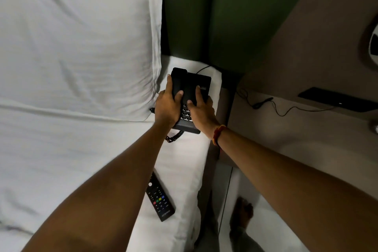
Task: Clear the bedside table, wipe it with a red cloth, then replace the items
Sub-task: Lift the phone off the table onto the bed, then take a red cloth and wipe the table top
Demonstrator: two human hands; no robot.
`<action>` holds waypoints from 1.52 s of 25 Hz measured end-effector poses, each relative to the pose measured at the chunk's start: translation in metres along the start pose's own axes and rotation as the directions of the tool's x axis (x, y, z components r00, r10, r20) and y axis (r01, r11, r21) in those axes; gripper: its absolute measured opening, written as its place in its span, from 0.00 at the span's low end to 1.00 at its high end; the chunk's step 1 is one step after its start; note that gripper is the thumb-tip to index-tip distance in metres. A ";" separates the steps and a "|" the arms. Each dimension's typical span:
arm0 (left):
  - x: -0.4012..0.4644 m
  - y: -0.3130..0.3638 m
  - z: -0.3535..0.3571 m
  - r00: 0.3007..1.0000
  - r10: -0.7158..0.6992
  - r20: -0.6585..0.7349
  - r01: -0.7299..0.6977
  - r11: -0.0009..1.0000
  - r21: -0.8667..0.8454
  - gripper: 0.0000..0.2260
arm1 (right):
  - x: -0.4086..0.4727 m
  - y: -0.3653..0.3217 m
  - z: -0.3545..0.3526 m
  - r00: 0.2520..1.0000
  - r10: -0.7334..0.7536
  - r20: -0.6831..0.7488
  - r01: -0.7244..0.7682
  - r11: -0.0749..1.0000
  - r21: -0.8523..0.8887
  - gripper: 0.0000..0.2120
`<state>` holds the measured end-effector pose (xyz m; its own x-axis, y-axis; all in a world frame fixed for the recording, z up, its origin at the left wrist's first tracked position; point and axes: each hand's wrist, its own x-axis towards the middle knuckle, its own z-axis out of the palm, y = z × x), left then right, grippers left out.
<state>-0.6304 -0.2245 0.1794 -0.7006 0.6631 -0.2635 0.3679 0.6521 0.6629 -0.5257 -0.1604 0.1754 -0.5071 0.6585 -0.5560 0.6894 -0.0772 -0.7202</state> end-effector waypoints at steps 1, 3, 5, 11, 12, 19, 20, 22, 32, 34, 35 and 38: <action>-0.001 -0.002 0.001 1.000 -0.013 -0.001 0.013 1.000 -0.002 0.29 | -0.001 0.003 0.000 1.000 -0.025 -0.001 0.025 1.000 0.000 0.30; -0.005 0.006 0.008 0.998 0.000 -0.069 0.006 0.997 0.082 0.28 | -0.004 0.013 -0.010 0.995 -0.095 -0.018 0.095 0.996 -0.003 0.29; -0.010 0.029 0.017 0.979 0.138 -0.147 -0.101 0.967 0.233 0.28 | -0.014 0.025 -0.029 0.982 -0.166 -0.086 0.158 0.983 -0.091 0.29; -0.076 0.130 0.131 0.859 0.464 0.217 -0.512 0.799 0.315 0.29 | -0.087 0.148 -0.132 0.928 -0.097 -0.361 -0.065 0.910 -0.410 0.30; -0.104 0.146 0.161 0.816 0.497 0.295 -0.571 0.769 0.286 0.30 | -0.113 0.184 -0.154 0.910 -0.042 -0.413 -0.164 0.878 -0.450 0.30; -0.384 0.208 0.316 0.342 0.616 0.709 -0.900 0.432 0.059 0.31 | -0.385 0.393 -0.246 0.694 0.341 -0.634 -0.636 0.702 -0.320 0.31; -0.429 0.212 0.332 0.251 0.624 0.740 -0.932 0.361 0.012 0.31 | -0.431 0.420 -0.250 0.650 0.384 -0.656 -0.682 0.676 -0.280 0.31; -0.508 0.218 0.359 0.111 0.608 0.786 -0.963 0.261 -0.066 0.31 | -0.516 0.462 -0.248 0.573 0.451 -0.684 -0.739 0.646 -0.193 0.30; -0.806 0.172 0.414 -0.169 0.403 0.900 -0.936 0.220 -0.274 0.26 | -0.758 0.610 -0.138 0.180 0.808 -0.561 -0.544 0.557 0.628 0.29; -0.819 0.167 0.424 -0.020 0.389 0.921 -0.932 0.327 -0.158 0.26 | -0.755 0.617 -0.134 0.232 0.816 -0.530 -0.421 0.576 0.701 0.32; -0.823 0.167 0.430 0.041 0.387 0.921 -0.917 0.381 -0.119 0.26 | -0.751 0.620 -0.134 0.238 0.821 -0.519 -0.380 0.571 0.728 0.32; -0.828 0.170 0.446 0.172 0.324 0.930 -0.798 0.600 -0.062 0.26 | -0.740 0.624 -0.143 0.121 0.894 -0.432 -0.218 0.448 0.867 0.33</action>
<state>0.2849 -0.4983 0.1979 0.5676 0.6673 -0.4823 0.7418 -0.1602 0.6512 0.3534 -0.5891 0.1970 0.7784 0.3335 -0.5318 -0.0287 -0.8273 -0.5610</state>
